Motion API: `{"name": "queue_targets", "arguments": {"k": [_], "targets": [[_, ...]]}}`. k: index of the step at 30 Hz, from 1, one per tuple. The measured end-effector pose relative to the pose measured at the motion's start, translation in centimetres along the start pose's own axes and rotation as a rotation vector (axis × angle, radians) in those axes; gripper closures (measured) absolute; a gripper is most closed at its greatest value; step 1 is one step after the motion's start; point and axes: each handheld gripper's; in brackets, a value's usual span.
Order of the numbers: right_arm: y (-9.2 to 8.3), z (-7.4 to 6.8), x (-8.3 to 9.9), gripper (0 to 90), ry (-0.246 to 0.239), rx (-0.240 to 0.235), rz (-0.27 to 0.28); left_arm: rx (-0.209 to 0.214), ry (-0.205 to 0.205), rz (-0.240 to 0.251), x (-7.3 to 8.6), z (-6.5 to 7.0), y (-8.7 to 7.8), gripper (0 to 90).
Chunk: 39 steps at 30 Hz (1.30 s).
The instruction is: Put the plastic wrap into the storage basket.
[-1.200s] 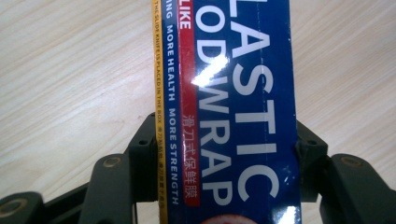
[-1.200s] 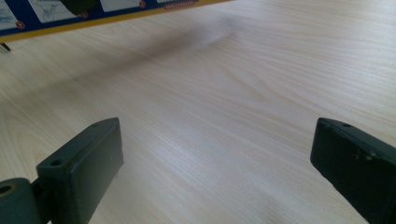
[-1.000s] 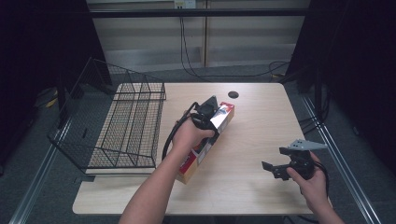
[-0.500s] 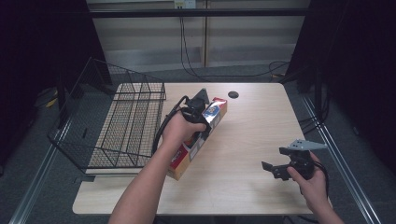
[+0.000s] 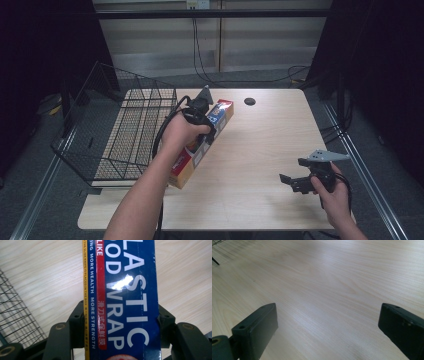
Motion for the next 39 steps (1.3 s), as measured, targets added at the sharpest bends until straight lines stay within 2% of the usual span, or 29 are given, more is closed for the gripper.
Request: {"name": "queue_targets", "arguments": {"k": [2, 12, 21, 27, 39], "targets": [[0.0, 0.0, 0.0, 2.5, 0.003, 0.002, 0.005, -0.004, 0.002, 0.005, 0.0, -0.2, -0.3, 42.4], [0.0, -0.1, -0.1, 2.5, 0.003, 0.002, 0.005, 0.002, -0.043, 0.006, 0.0, -1.5, -2.0, 42.5], [0.1, -0.1, -0.1, 2.5, -0.003, 0.001, 0.001, 0.012, -0.053, 0.021, 0.0, -2.2, -3.1, 42.5], [0.1, -0.1, 0.0, 2.5, -0.004, 0.004, 0.001, 0.003, -0.056, 0.016, 0.2, -2.8, -3.8, 42.5], [0.1, -0.1, -0.1, 2.6, -0.007, 0.000, 0.001, -0.007, -0.090, 0.032, 0.4, -4.1, -5.6, 42.5]]}}
Point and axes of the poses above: each handheld gripper's, and its own axes: y roughly forward along the jaws, x roughly out of its underside, z roughly to its right, and after that the axes turned 14 degrees about -y, right-handed
